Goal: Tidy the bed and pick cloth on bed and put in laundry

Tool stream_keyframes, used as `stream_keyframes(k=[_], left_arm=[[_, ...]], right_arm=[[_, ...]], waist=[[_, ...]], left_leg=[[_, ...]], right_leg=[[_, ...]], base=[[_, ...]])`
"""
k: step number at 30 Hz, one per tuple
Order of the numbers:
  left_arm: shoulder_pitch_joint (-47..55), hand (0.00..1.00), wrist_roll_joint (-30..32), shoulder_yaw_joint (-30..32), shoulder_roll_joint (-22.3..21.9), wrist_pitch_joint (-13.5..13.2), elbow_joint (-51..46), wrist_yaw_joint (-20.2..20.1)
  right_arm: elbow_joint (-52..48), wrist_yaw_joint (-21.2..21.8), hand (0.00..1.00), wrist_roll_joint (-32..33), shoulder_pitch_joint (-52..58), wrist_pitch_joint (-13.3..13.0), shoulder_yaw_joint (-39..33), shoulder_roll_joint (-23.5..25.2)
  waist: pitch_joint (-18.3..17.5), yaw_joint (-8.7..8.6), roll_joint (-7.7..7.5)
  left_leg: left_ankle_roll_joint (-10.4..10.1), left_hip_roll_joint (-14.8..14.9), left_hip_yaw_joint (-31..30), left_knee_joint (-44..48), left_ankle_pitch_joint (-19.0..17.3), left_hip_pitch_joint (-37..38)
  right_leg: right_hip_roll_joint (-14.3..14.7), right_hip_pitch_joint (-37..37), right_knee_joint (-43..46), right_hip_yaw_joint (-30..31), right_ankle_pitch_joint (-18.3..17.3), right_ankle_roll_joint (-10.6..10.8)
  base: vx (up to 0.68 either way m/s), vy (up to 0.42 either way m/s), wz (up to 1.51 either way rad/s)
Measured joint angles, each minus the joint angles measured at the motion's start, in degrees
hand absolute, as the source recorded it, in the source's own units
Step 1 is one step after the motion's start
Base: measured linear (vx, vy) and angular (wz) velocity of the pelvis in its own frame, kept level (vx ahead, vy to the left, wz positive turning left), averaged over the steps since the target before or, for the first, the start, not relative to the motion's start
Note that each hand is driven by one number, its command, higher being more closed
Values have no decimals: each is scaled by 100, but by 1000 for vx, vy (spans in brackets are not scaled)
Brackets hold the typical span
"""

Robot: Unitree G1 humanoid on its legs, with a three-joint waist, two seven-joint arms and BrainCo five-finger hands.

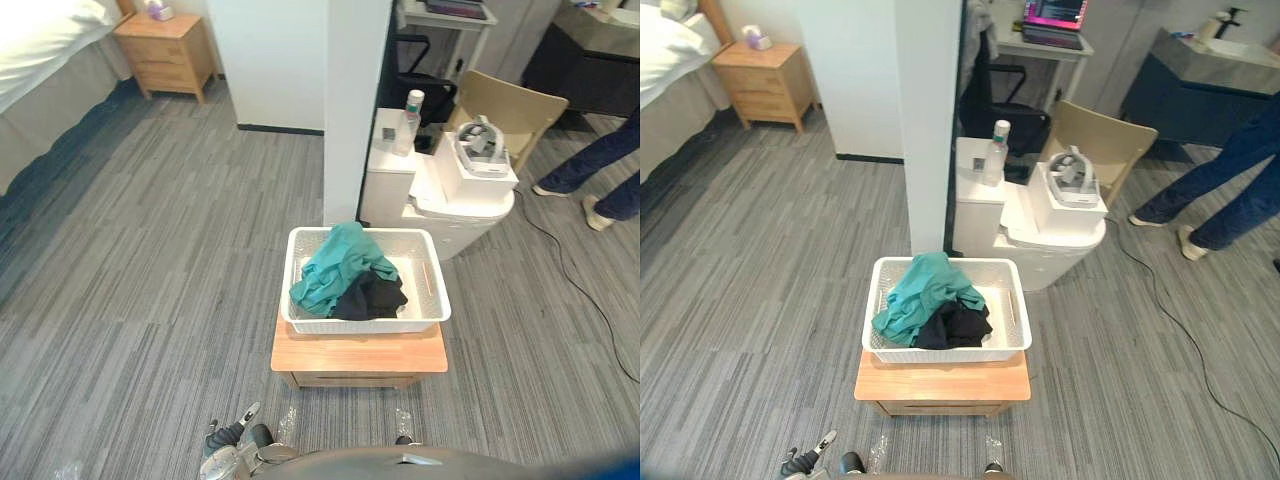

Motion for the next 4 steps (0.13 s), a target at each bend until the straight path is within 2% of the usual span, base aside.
stream_keyframes(k=[4], left_arm=[[-147,0,16,-99,187,4,323,-32]], right_arm=[[220,9,0,33,-41,-165,-324,103]], waist=[[-31,9,-13]], left_leg=[[-16,-35,-101,2,-10,-34]], right_leg=[[-18,7,-31,-61,-27,14]], base=[[83,-4,3]])
